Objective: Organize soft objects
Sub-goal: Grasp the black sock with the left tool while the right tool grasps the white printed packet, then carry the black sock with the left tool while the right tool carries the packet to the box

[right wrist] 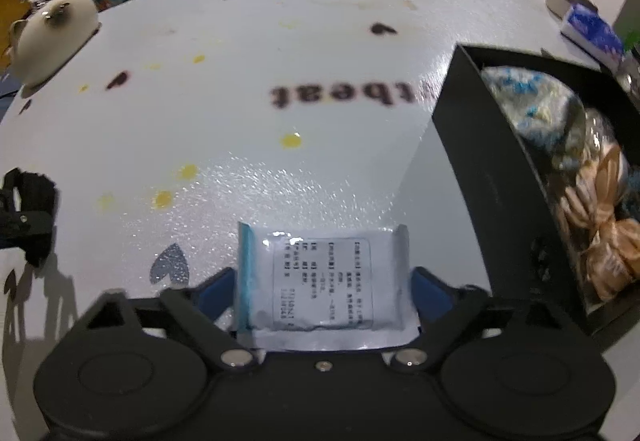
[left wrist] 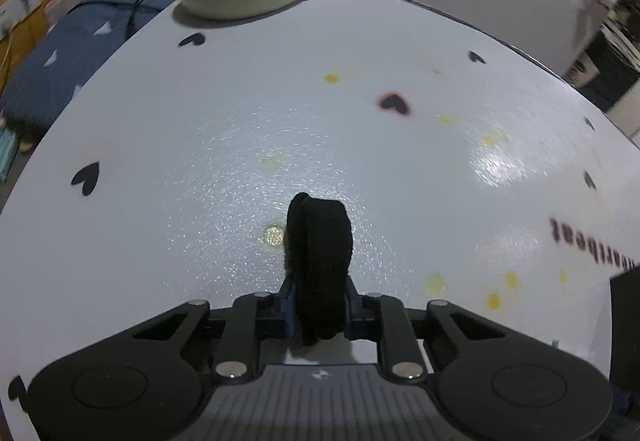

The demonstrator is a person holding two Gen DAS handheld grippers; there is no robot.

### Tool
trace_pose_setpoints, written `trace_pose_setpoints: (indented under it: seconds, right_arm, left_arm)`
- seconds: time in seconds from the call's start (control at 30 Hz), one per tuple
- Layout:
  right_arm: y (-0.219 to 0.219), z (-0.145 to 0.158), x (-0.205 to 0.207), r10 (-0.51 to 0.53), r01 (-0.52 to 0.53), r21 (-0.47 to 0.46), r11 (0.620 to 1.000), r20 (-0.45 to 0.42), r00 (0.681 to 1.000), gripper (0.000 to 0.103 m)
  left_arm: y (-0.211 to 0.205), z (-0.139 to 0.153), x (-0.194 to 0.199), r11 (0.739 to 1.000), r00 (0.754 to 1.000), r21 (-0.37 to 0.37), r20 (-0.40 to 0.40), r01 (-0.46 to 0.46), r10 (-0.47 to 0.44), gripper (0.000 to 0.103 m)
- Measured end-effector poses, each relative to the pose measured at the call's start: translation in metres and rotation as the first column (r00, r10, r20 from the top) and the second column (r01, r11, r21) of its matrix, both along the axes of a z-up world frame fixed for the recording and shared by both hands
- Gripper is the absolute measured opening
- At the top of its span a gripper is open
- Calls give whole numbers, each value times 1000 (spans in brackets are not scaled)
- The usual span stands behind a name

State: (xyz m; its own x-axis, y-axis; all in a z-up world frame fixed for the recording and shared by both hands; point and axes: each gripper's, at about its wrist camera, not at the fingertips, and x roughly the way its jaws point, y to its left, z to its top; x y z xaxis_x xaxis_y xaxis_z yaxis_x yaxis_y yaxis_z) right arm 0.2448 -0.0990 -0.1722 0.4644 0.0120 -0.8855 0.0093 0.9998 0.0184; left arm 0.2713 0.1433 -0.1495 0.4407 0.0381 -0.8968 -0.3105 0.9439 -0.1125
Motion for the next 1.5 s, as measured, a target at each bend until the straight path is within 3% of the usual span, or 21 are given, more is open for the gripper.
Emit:
trace_pose_setpoints:
  seconds: [0.13, 0.2, 0.23, 0.27, 0.4, 0.43, 0.47, 0.53, 0.6, 0.7, 0.83, 0.87, 0.9, 0.93, 1.0, 1.07, 1.17, 1.27, 1.43, 1.5]
  right_arm:
    - [-2, 7, -6, 38, -38, 9, 999, 36, 999, 64]
    - [-3, 14, -10, 60, -63, 37, 997, 67, 996, 37]
    - [-4, 16, -10, 63, -66, 39, 997, 72, 995, 10]
    - [-5, 18, -11, 58, -61, 35, 998, 74, 996, 3]
    - [-13, 20, -14, 31, -35, 40, 999, 78, 996, 9]
    - [-14, 21, -16, 27, -31, 39, 999, 89, 996, 26]
    - [-14, 22, -17, 30, -33, 31, 999, 102, 994, 57]
    - [-16, 26, -19, 30, -32, 7, 999, 140, 990, 91]
    - [-22, 26, -18, 27, -25, -13, 1000, 161, 987, 94]
    - [-32, 19, -10, 23, -27, 26, 999, 117, 993, 95]
    - [-19, 16, -5, 98, -97, -20, 995, 76, 992, 86]
    - [-15, 15, -5, 110, -107, -42, 993, 69, 992, 76]
    - [-13, 13, -4, 123, -122, -19, 992, 51, 991, 37]
    - [-11, 12, -3, 104, -104, -15, 995, 34, 994, 29]
    - [0, 15, -8, 134, -131, -70, 989, 49, 990, 27]
    - [8, 15, -12, 182, -180, -45, 983, 44, 982, 24]
    - [16, 9, -11, 198, -196, -73, 978, 16, 980, 3]
    - [16, 10, -11, 204, -202, -61, 977, 23, 979, 0]
    - [28, 21, -18, 283, -290, 89, 953, 90, 955, 0]
    - [36, 23, -22, 324, -333, 101, 937, 102, 941, 1]
  left_arm:
    - [2, -1, -7, 1000, 1000, -23, 18, 11, -10, 21]
    - [4, 1, -12, 999, 1000, -43, 31, 3, -2, 21]
    - [4, 3, -14, 999, 999, -52, 42, 4, -2, 21]
    - [4, 6, -17, 998, 999, -59, 53, 10, -7, 21]
    - [1, 18, -26, 998, 994, -55, 100, 39, -33, 21]
    - [0, 20, -28, 998, 994, -55, 107, 41, -35, 21]
    - [0, 21, -29, 998, 993, -55, 111, 43, -37, 21]
    - [0, 23, -32, 997, 993, -62, 114, 39, -32, 21]
    - [0, 23, -34, 997, 993, -72, 111, 39, -31, 21]
    - [-1, 24, -34, 996, 993, -75, 108, 47, -38, 21]
    - [-1, 26, -34, 996, 992, -78, 117, 51, -42, 21]
    - [-1, 27, -35, 995, 992, -79, 121, 53, -43, 21]
    - [-2, 27, -36, 996, 991, -77, 127, 55, -45, 21]
    - [-1, 29, -37, 996, 990, -73, 133, 56, -46, 21]
    - [0, 30, -39, 996, 989, -72, 141, 52, -42, 21]
    - [2, 30, -42, 996, 989, -73, 142, 45, -35, 21]
    - [5, 30, -47, 996, 990, -76, 139, 38, -27, 21]
    - [9, 31, -53, 997, 990, -73, 142, 27, -17, 21]
    - [20, 32, -61, 997, 989, -72, 148, -1, 12, 21]
    - [23, 32, -64, 997, 989, -71, 149, -13, 23, 21]
